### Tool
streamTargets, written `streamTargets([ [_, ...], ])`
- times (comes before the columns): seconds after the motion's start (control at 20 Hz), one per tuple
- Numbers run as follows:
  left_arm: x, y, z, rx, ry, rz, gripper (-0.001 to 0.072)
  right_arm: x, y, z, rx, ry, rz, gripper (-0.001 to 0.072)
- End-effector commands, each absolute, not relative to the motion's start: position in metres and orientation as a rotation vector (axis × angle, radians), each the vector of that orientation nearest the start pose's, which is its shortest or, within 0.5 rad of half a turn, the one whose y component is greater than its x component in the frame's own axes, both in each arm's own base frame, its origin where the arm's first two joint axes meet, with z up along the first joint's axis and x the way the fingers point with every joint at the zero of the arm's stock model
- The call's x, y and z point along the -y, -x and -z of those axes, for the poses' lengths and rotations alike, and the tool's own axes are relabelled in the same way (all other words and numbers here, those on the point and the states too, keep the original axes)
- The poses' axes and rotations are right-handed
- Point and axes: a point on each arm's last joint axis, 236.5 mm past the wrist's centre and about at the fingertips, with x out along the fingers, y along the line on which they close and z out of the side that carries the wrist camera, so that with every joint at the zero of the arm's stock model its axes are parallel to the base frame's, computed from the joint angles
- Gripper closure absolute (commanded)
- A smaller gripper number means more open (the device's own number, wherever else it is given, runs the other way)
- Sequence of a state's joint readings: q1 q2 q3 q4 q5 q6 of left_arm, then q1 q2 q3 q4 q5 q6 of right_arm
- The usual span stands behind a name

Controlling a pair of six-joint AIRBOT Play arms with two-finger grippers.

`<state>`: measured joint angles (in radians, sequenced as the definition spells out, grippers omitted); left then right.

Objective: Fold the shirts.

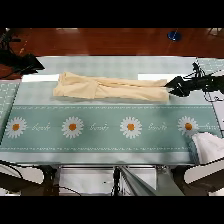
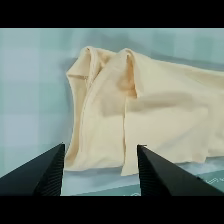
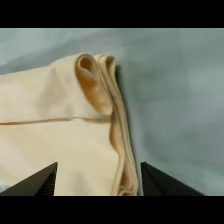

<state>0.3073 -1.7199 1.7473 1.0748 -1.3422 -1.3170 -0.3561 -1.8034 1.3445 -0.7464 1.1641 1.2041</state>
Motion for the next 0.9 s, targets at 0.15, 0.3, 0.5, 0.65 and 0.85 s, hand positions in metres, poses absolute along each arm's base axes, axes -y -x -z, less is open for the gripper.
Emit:
streamTargets([
  [0.15,-0.042,-0.496,-0.038,-1.178,0.36,0.223,0.0179,-0.037,-0.463,0.102,-1.339,-0.75,-0.279,0.0136],
  [0.3,-0.041,-0.497,-0.038,-1.178,0.36,0.224,0.0179,-0.056,-0.471,0.104,-1.315,-0.698,-0.314,0.0683],
  [0.5,-0.012,-0.501,-0.048,-1.153,0.416,0.302,0.0389,-0.065,-0.502,0.03,-1.128,-0.672,-0.399,0.0698],
  [0.65,0.055,-0.508,-0.075,-1.093,0.511,0.49,0.0674,-0.06,-0.506,-0.038,-1.041,-0.593,-0.413,0.0698],
  [0.85,0.152,-0.497,-0.086,-1.104,0.476,0.67,0.0674,-0.058,-0.484,-0.077,-1.059,-0.506,-0.424,0.0698],
])
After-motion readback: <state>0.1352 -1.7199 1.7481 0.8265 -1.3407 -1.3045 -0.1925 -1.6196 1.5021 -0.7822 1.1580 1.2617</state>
